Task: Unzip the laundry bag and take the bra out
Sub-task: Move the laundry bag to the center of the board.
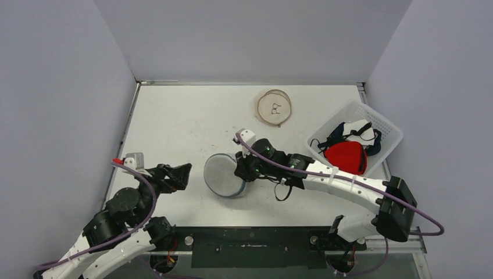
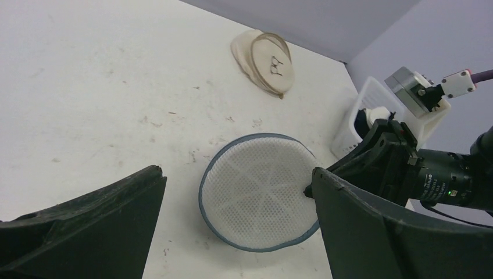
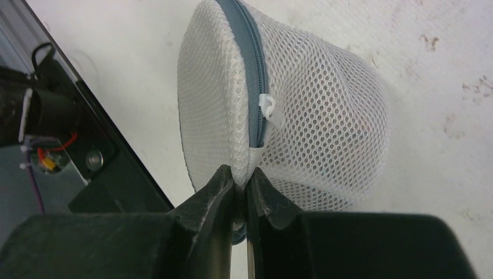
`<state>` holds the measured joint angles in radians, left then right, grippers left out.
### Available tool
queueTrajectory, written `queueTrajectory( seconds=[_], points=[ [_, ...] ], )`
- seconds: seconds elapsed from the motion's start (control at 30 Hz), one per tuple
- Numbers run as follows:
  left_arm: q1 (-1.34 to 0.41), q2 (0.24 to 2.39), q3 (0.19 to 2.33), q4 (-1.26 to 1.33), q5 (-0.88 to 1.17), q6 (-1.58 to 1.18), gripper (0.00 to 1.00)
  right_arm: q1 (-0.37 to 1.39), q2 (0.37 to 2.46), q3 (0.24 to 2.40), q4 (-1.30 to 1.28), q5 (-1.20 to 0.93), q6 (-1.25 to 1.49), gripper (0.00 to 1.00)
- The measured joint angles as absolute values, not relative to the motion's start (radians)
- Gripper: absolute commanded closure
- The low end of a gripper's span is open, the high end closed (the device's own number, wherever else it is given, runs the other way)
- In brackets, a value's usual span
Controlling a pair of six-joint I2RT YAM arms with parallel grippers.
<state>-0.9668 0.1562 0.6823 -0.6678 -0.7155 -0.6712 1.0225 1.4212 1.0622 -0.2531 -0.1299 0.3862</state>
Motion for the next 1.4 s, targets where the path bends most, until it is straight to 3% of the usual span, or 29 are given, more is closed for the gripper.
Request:
queueTrajectory(
  seconds=[0.33, 0.57, 0.83, 1.23, 1.33, 1.4],
  points=[
    [-0.967, 0.596, 0.687, -0.442, -0.265, -0.501, 0.04, 1.021, 1.186, 0.947, -0.469, -0.155, 0.275, 0.95],
    [-0.966, 0.71, 0.722, -0.402, 0.051, -0.382, 0.04, 1.021, 1.049, 0.9, -0.563, -0.2, 0.256, 0.95],
    [-0.937, 0.785, 0.805, -0.372, 0.19, -0.277, 0.04, 1.021, 0.926, 0.883, -0.608, -0.278, 0.24, 0.95],
    [-0.882, 1.032, 0.865, -0.347, 0.44, -0.247, 0.0, 1.021, 0.915, 0.883, -0.608, -0.354, 0.195, 0.95],
    [-0.882, 1.03, 0.863, -0.339, 0.484, -0.247, 0.19, 1.021, 0.918, 0.883, -0.609, -0.354, 0.185, 0.95],
    [-0.882, 1.026, 0.852, -0.326, 0.508, -0.253, 0.25, 1.021, 0.922, 0.886, -0.609, -0.353, 0.178, 0.95]
  ],
)
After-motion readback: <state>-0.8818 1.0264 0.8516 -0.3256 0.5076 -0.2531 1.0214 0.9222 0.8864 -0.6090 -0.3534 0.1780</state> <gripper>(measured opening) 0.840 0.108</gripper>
